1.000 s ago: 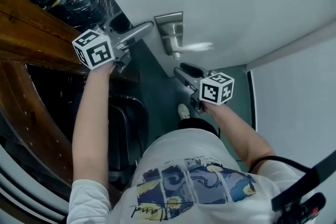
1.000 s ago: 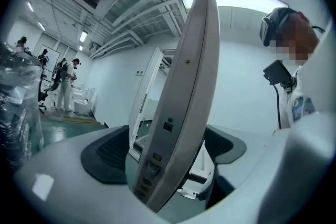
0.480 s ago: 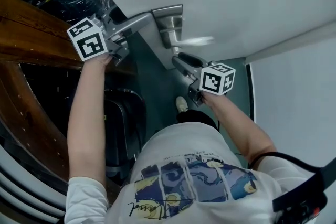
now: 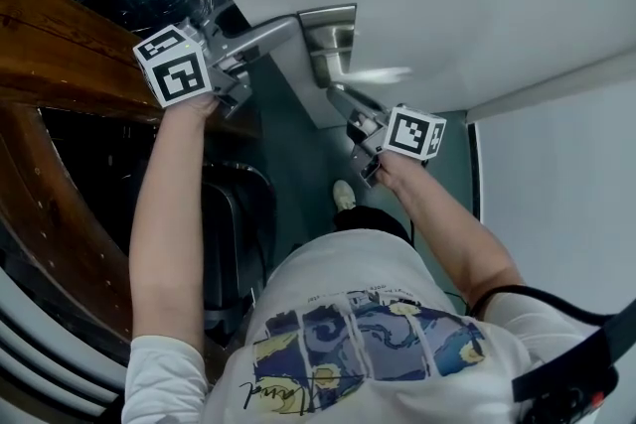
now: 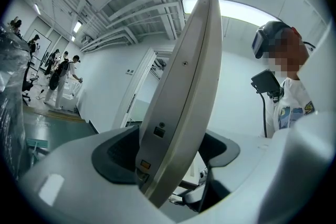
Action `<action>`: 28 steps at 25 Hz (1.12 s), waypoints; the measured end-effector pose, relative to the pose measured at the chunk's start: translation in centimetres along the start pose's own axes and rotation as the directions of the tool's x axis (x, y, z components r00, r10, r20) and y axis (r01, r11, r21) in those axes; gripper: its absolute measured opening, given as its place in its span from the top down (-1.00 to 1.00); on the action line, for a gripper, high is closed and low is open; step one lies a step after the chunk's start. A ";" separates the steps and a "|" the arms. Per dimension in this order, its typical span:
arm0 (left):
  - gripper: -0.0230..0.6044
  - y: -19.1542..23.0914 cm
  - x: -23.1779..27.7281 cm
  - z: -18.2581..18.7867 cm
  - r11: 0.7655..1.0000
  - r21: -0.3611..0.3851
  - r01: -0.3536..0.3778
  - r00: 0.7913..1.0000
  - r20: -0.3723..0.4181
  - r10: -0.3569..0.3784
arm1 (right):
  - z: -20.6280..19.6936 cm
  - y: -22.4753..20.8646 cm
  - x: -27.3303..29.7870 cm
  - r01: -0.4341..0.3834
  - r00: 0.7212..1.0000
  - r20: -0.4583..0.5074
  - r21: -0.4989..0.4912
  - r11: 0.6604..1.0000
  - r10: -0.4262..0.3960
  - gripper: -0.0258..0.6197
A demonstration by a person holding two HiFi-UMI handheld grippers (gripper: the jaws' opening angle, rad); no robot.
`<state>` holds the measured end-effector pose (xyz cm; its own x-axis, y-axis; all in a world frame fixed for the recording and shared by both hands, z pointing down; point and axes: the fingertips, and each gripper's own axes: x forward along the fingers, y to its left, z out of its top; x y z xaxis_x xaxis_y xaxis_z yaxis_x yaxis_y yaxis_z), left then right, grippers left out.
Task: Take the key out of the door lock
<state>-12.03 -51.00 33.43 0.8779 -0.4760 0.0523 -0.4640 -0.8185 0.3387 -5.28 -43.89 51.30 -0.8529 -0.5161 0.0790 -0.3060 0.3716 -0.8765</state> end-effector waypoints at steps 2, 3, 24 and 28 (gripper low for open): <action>-0.18 0.0 0.0 0.0 1.000 -0.002 -0.001 1.000 0.003 0.001 | 0.2 -0.4 0.4 0.007 1.000 0.011 0.030 1.000 -0.007 0.48; -0.18 0.0 0.0 0.0 1.000 -0.003 -0.002 1.000 0.005 0.002 | 0.3 -0.6 0.5 0.012 1.000 0.016 0.042 0.999 -0.013 0.51; -0.18 -0.2 -0.1 0.2 1.000 0.003 -0.003 1.000 0.012 0.003 | 0.2 -1.5 0.3 0.033 0.994 0.091 0.327 0.944 -0.066 0.84; -0.18 -0.1 0.0 0.1 1.000 0.003 -0.003 1.000 0.011 0.003 | 0.1 -1.6 0.0 0.048 0.990 0.106 0.387 0.921 -0.096 0.84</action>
<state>-12.03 -50.91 33.34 0.8750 -0.4821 0.0435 -0.4673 -0.8177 0.3362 -4.80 -44.57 52.65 -0.7700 -0.6281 0.1122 -0.1593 0.0190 -0.9870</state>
